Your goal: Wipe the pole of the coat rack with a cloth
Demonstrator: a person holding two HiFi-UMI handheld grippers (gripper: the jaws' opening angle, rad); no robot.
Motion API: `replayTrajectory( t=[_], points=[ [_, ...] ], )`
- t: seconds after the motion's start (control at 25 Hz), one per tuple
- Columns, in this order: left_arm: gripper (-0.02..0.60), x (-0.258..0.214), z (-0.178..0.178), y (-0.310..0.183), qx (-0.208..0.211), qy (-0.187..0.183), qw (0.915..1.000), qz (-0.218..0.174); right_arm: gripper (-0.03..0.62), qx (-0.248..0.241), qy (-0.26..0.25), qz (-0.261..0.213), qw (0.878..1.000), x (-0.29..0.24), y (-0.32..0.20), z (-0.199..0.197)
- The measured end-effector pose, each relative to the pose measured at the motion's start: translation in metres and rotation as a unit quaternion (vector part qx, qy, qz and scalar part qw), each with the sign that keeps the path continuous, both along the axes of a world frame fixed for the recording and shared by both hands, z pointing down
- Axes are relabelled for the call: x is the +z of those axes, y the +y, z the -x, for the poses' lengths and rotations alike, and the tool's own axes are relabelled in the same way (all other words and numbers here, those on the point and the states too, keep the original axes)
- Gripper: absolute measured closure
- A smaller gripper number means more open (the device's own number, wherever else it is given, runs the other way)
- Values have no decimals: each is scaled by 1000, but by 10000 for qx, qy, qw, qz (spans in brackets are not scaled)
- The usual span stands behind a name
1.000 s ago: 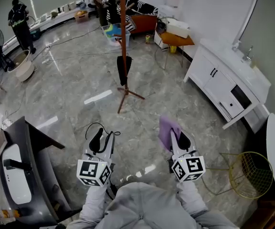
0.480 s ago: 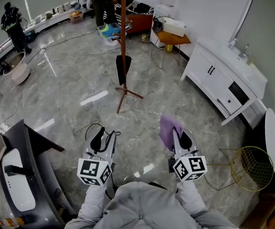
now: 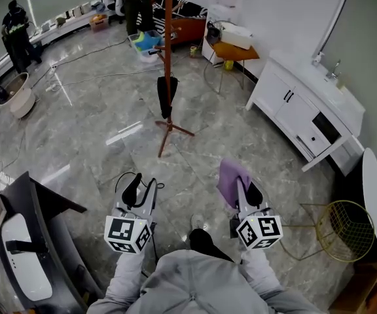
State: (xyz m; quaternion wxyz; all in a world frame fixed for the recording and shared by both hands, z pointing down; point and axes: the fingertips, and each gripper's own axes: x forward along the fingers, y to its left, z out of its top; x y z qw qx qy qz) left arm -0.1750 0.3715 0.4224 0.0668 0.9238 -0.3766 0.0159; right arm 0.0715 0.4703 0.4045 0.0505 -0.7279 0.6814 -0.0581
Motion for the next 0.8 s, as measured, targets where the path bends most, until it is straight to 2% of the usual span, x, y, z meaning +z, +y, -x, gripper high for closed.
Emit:
replayTrajectory(
  t=[0.28,0.8],
  points=[
    [411,-1,-20,-59,-148,-23,9999,5,528,-166,-16,-13,9999,1,-70,-20],
    [411,-4,-88,-176,-586,-65,9983,-6,528,-796,-22,-40,9968,0,-217,-81]
  ],
)
